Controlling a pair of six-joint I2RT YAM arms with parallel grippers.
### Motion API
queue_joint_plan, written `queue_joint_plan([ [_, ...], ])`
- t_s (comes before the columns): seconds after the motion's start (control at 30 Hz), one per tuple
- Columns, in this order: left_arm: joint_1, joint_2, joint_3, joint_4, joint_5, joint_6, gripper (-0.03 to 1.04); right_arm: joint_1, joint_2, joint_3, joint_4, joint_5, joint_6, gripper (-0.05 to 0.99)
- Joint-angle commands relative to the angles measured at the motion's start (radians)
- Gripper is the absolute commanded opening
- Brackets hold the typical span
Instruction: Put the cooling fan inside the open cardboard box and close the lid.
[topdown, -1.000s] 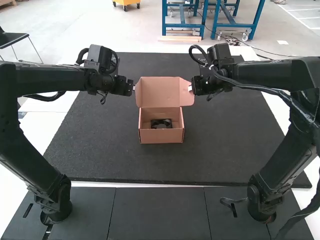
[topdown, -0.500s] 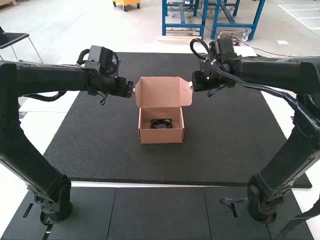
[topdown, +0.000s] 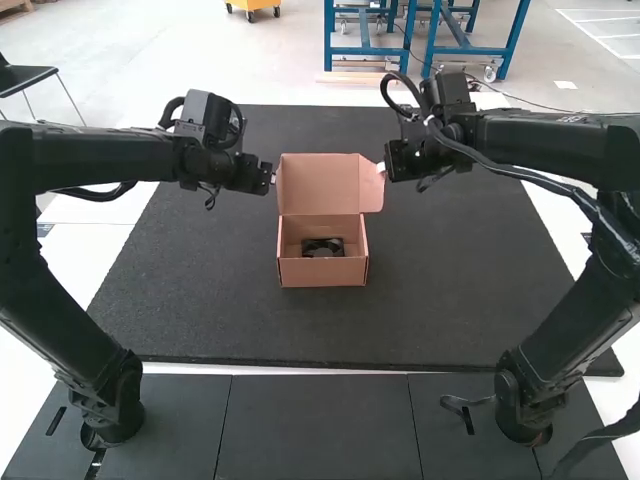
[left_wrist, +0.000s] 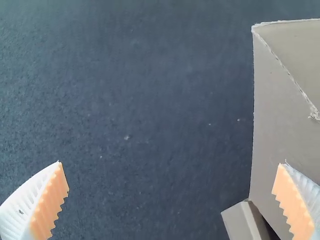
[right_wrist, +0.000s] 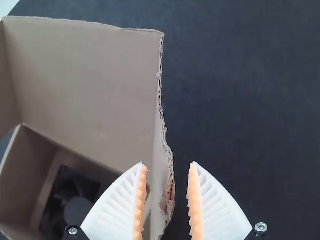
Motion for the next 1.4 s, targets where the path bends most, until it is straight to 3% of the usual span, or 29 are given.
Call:
queue_joint_plan([
  [0.0, -0.005, 0.002, 0.043, 0.005, -0.009, -0.01, 0.97, 0.004, -0.032, 0.019, 0.004, -0.017, -0.004, 0.24],
  [0.33, -0.005, -0.004, 0.043, -0.002, -0.009, -0.01, 0.97, 0.004, -0.032, -0.001, -0.001, -0.023, -0.009, 0.23],
  [0.6, -0.007, -0.007, 0.043, -0.004, -0.009, -0.01, 0.97, 0.012, -0.027, -0.01, -0.001, -0.061, -0.009, 0.05],
  [0.87, -0.007, -0.007, 0.044, -0.005, -0.009, -0.01, 0.97, 0.013, -0.017, -0.015, -0.001, -0.072, -0.007, 0.04],
  [1.0, -0.007, -0.01, 0.046, -0.005, -0.009, -0.01, 0.97, 0.019, -0.006, -0.013, -0.002, -0.072, -0.004, 0.12],
  [1.37, -0.007, -0.013, 0.044, -0.004, -0.006, -0.008, 0.97, 0.024, 0.009, -0.012, -0.001, -0.073, -0.005, 0.09],
])
